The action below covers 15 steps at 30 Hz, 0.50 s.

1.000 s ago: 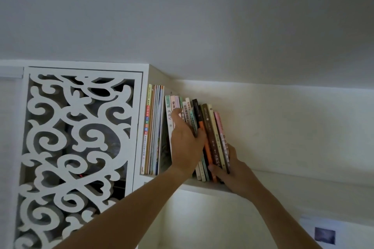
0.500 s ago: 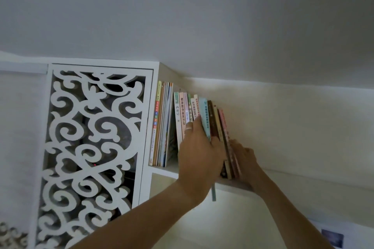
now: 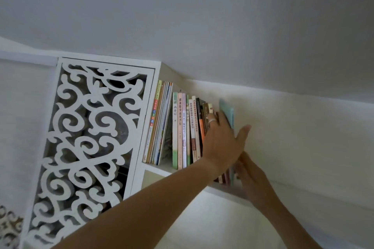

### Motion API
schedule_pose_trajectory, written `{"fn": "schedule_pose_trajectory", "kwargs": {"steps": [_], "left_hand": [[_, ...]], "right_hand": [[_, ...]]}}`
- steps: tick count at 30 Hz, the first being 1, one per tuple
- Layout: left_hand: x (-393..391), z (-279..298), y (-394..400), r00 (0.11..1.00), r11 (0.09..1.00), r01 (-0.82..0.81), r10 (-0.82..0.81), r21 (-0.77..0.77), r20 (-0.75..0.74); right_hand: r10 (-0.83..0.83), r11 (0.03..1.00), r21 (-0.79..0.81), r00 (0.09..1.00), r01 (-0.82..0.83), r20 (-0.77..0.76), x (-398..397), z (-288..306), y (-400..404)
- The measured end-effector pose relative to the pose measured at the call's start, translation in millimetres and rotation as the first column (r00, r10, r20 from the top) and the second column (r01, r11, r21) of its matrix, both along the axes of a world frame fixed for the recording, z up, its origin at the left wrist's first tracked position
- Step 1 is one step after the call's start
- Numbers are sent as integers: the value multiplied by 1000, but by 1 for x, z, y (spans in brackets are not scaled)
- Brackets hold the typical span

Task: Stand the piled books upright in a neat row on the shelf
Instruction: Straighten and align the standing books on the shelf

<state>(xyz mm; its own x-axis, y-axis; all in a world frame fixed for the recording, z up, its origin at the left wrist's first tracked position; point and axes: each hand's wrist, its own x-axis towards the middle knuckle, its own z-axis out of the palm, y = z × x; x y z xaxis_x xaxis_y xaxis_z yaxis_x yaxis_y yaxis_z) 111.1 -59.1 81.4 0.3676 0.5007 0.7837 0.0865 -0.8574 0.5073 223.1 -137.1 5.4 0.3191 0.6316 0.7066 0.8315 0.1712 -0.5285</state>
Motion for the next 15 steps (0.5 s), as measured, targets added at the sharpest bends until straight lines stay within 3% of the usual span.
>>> {"fn": "schedule_pose_trajectory", "kwargs": {"steps": [2,4,5,10,15], "left_hand": [[-1,-3,7,982,979,-172,163,107,94],[-8,-3,20,926,957,-251,194,144,324],[-11,-3,31,902,936,-312,238,161,361],[-18,-11,80,851,775,-520,506,358,141],[-17,-10,93,797,643,-568,586,514,148]], "right_hand": [[-88,982,-162,992,101,88,5,-2,6],[-168,954,-228,977,195,130,6,0,12],[-194,944,-244,972,223,135,4,2,15],[-150,926,-331,980,185,129,-3,6,29],[-278,922,-242,952,301,126,-11,8,41]]}}
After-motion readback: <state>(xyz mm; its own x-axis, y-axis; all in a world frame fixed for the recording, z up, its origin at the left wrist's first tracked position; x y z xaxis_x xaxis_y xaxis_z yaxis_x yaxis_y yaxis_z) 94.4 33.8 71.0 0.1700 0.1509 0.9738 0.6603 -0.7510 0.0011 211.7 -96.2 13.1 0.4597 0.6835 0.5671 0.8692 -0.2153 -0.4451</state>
